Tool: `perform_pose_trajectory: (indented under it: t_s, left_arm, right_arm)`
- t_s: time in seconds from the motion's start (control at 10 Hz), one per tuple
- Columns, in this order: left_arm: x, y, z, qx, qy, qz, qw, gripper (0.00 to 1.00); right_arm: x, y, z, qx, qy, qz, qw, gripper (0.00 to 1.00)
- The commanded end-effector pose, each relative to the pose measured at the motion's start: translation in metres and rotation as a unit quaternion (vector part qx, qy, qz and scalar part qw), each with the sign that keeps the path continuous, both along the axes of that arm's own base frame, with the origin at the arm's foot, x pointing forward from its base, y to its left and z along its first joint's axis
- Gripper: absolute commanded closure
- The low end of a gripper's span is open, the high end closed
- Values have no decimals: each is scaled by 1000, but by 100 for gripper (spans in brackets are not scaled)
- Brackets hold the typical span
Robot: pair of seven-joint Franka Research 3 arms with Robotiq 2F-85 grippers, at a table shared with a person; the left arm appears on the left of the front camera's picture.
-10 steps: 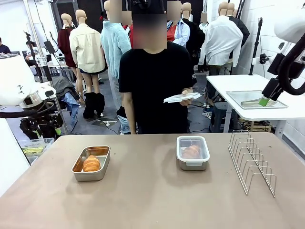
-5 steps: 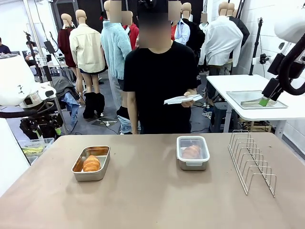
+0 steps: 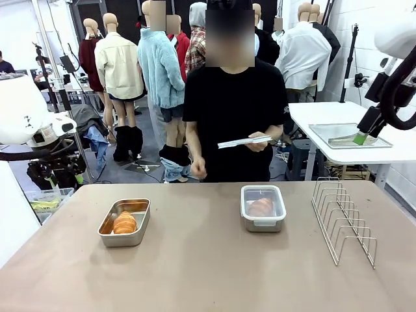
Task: Place the bread in airtight containers.
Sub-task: Release when the human grabs the Airtight Container lid.
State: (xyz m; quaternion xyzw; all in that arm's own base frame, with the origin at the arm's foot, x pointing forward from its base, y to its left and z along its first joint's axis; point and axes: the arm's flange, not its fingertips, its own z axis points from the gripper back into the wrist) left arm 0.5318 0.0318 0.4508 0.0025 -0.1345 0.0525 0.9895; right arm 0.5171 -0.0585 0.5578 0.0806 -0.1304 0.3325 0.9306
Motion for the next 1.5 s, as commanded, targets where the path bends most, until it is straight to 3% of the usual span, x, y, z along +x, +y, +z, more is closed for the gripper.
perform_pose_trajectory:
  t_s: [0.0,1.4]
  left_arm:
    - [-1,1,1,0,0,0,1000,18]
    - [-1,1,1,0,0,0,1000,18]
  right_arm:
    - [3,0,1,-2,2,0,1000,0]
    - [3,0,1,-2,2,0,1000,0]
